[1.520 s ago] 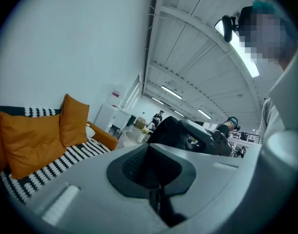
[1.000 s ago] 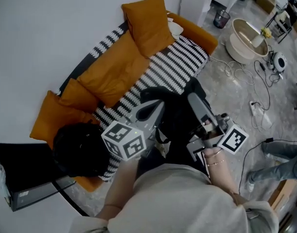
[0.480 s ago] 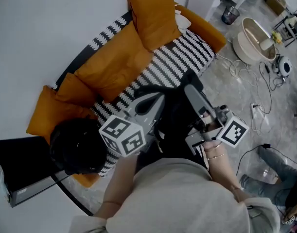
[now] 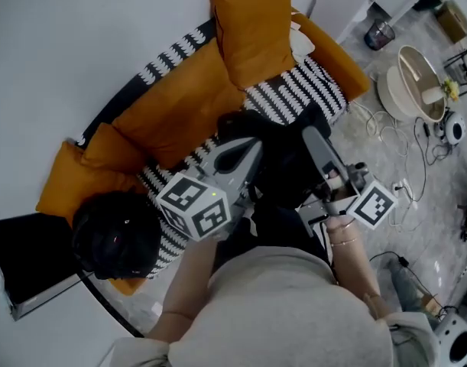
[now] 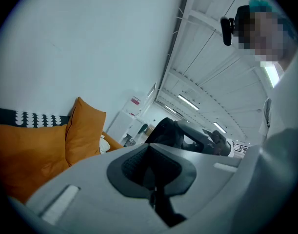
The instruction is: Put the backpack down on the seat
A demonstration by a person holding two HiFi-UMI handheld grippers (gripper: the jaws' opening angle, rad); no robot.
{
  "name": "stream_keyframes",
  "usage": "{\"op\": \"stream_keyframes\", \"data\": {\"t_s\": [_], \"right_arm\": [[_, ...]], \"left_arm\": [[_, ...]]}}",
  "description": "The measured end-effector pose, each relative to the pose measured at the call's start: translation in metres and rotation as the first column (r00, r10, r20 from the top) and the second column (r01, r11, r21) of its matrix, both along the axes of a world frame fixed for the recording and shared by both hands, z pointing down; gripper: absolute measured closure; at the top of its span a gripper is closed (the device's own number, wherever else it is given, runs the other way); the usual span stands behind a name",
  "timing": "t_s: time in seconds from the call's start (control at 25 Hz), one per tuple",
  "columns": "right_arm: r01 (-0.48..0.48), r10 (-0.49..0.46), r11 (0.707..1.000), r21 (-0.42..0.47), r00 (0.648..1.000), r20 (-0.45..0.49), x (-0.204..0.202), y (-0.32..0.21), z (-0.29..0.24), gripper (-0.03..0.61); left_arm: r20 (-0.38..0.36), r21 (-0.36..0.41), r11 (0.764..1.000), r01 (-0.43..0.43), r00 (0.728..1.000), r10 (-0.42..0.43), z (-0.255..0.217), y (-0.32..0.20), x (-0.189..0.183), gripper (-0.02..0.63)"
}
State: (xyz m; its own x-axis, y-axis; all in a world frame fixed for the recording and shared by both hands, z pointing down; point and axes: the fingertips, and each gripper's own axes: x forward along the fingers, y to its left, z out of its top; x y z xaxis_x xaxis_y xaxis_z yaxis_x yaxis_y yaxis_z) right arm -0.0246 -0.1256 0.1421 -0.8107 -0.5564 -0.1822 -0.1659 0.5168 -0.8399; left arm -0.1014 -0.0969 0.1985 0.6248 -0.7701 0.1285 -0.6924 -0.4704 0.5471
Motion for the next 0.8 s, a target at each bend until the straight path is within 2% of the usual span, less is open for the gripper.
{"op": "stream_keyframes", "data": {"t_s": [0.16,0.48,0.8], "right_arm": [[0.002,-0.002,1.000,-0.017,1.000,-0.026,-0.002,-0.056,0.009,0.555],[-0.027,0.026,1.000,-0.008,0.998,-0.053,0.011,-0.162,0.020,0.555],[-0.035,0.034,0.999,-0.001,0.997,-0.066,0.007,-0.212,0.055,0.555]], "left_arm": [[-0.001,0.002,1.000,0.029,1.000,-0.029,-0.001,-0.042,-0.003,0.607],[0.016,-0.059,0.994,0.095,0.995,-0.094,0.021,-0.115,-0.014,0.607],[0.055,-0.086,0.993,0.086,0.995,-0.082,0.052,-0.162,-0.012,0.607]]}}
